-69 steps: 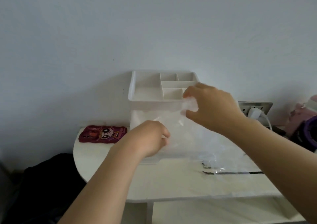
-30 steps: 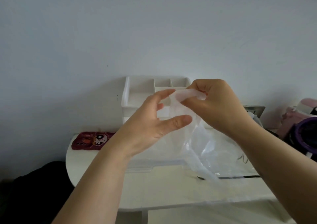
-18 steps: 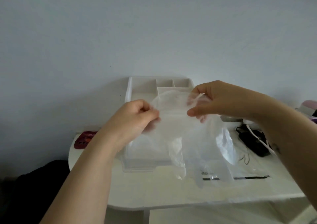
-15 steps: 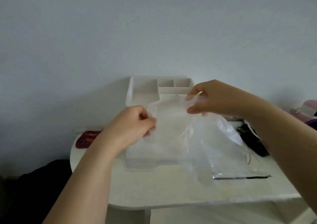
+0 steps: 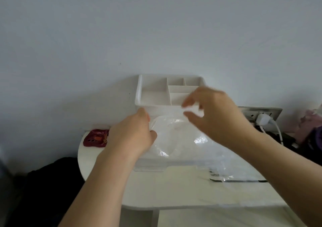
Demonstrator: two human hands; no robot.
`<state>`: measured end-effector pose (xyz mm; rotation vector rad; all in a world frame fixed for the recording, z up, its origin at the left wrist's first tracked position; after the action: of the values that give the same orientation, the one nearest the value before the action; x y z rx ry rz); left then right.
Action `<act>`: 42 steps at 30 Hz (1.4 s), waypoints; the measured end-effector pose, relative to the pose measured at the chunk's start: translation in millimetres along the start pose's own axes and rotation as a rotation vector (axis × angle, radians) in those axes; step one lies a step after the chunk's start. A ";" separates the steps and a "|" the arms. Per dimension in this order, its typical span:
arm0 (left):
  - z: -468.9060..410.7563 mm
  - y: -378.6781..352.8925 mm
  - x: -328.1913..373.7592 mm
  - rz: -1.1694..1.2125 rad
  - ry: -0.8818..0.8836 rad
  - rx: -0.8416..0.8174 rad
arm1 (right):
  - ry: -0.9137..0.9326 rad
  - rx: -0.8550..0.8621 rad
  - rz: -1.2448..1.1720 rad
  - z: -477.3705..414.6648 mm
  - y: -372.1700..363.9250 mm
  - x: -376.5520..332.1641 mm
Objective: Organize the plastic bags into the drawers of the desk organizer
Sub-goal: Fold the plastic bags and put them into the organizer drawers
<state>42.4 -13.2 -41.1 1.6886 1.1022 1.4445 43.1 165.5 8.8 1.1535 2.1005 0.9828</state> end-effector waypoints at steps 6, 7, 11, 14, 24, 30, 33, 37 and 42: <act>3.7 -1.0 3.1 -0.101 0.014 0.051 | -0.020 -0.649 0.076 17.6 -47.8 -0.9; 5.5 1.6 4.6 -0.126 0.004 0.111 | -0.026 -0.666 0.104 16.8 -51.6 1.1; 8.6 8.0 21.4 -0.052 -0.151 0.293 | -0.009 -0.682 0.174 13.3 -58.2 5.1; 4.8 -13.4 37.8 -0.021 -0.277 0.058 | 0.008 -0.709 0.139 13.3 -58.1 5.1; -13.1 -43.1 26.9 -0.087 -0.154 -0.331 | 0.143 -0.394 0.585 0.7 -14.1 -6.2; -10.8 -49.7 30.9 -0.149 -0.136 -0.398 | 0.028 -0.663 0.366 7.3 -46.5 -14.2; -12.6 -48.2 30.8 -0.186 -0.117 -0.389 | -0.035 -0.785 0.385 11.5 -58.2 5.9; -12.5 -46.8 28.4 -0.267 -0.091 -0.411 | -0.073 -0.877 0.317 18.1 -64.3 15.0; -6.9 -42.0 38.5 -0.148 -0.248 -0.257 | -0.071 -0.829 0.269 21.6 -59.7 15.2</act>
<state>29.4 39.4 -60.1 1.5222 0.8479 1.1904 23.6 164.1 -53.5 0.9952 1.2536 1.6835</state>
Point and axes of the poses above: each hand's wrist, its own z-axis away from the middle knuckle, its own y-axis out of the back of the hand, x = y × z, the point moved 3 cm from there along -z, towards the middle knuckle, and after that the axes turned 2 degrees about z, right-handed, at the moved point
